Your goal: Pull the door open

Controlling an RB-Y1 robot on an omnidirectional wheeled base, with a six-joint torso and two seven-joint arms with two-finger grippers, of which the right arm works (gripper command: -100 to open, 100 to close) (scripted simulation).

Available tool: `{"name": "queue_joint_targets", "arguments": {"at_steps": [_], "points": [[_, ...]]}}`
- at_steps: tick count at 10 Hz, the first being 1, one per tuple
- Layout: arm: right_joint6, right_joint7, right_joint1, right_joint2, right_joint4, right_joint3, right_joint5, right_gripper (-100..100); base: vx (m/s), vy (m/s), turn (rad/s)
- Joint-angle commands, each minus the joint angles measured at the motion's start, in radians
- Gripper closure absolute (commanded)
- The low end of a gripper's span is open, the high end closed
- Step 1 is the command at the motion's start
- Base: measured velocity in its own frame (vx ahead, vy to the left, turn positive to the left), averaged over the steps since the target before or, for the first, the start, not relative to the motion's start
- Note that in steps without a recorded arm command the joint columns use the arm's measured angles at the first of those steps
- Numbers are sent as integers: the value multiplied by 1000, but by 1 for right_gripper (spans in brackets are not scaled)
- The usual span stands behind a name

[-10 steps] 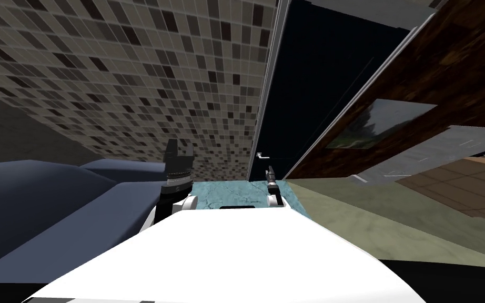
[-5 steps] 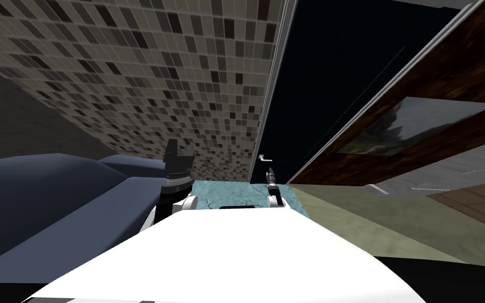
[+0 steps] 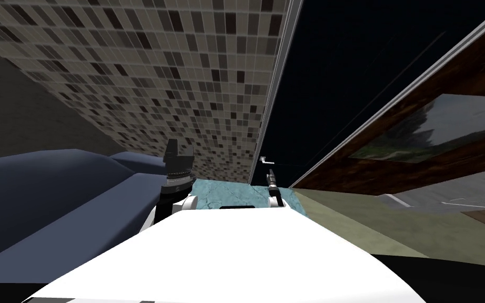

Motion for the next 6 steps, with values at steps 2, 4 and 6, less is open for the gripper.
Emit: {"name": "queue_joint_targets", "arguments": {"at_steps": [2,4,6], "points": [[-11,0,-18,-1,56,-3,-8,-100,39,-64,123],[-18,-1,-36,-5,110,-6,-18,-100,52,-69,134],[-21,-1,-42,-6,129,-8,-21,-100,36,-60,53]]}}
